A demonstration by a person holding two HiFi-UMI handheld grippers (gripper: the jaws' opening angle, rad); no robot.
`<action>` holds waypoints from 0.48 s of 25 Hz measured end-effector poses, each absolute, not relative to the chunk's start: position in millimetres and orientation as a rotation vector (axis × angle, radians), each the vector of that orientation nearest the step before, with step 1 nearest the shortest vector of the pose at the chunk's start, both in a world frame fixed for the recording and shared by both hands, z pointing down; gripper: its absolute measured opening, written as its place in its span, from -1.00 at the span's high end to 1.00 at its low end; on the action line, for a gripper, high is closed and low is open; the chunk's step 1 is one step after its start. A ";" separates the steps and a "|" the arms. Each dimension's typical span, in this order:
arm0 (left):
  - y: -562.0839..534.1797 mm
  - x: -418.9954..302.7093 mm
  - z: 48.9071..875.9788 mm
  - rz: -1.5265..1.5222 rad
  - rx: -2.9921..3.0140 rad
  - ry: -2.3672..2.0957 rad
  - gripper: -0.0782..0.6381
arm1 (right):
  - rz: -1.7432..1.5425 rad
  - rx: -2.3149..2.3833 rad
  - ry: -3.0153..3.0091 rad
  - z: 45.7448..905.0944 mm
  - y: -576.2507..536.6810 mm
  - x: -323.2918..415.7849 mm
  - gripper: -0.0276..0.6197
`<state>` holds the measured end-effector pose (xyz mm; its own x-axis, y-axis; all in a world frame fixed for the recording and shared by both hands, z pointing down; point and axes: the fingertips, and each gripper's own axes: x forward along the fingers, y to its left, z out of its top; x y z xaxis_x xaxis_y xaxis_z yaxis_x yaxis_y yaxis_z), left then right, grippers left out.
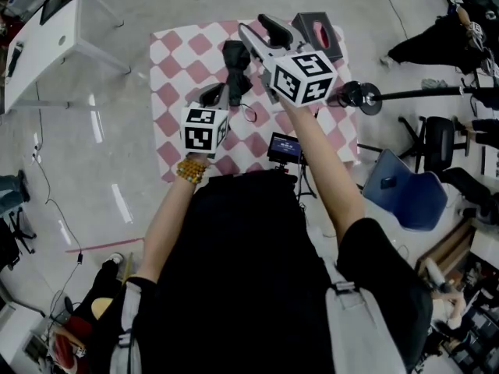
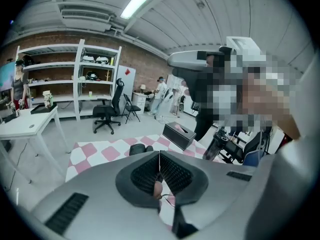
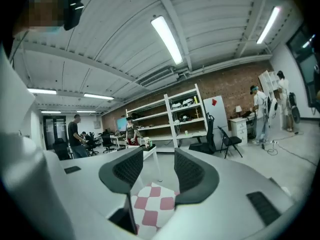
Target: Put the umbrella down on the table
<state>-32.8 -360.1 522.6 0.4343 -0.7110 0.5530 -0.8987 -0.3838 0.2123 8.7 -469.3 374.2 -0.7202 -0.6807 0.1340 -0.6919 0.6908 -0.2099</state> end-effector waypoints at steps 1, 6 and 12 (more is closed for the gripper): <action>-360.4 -32.7 522.7 0.519 2.208 -1.353 0.74 | 0.335 1.167 -2.849 368.3 -467.9 8.9 0.30; -360.7 -32.6 525.5 0.525 2.209 -1.342 0.74 | 0.123 1.214 -2.838 350.1 -457.9 8.5 0.33; -361.3 -34.7 524.7 0.530 2.215 -1.338 0.74 | 0.025 1.269 -2.797 355.4 -439.9 10.0 0.43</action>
<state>-34.7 -361.3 524.7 0.4428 -0.7011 0.5590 -0.8937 -0.3959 0.2113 10.0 -439.9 355.4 -0.6564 -0.7511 0.0707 -0.7522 0.6588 0.0140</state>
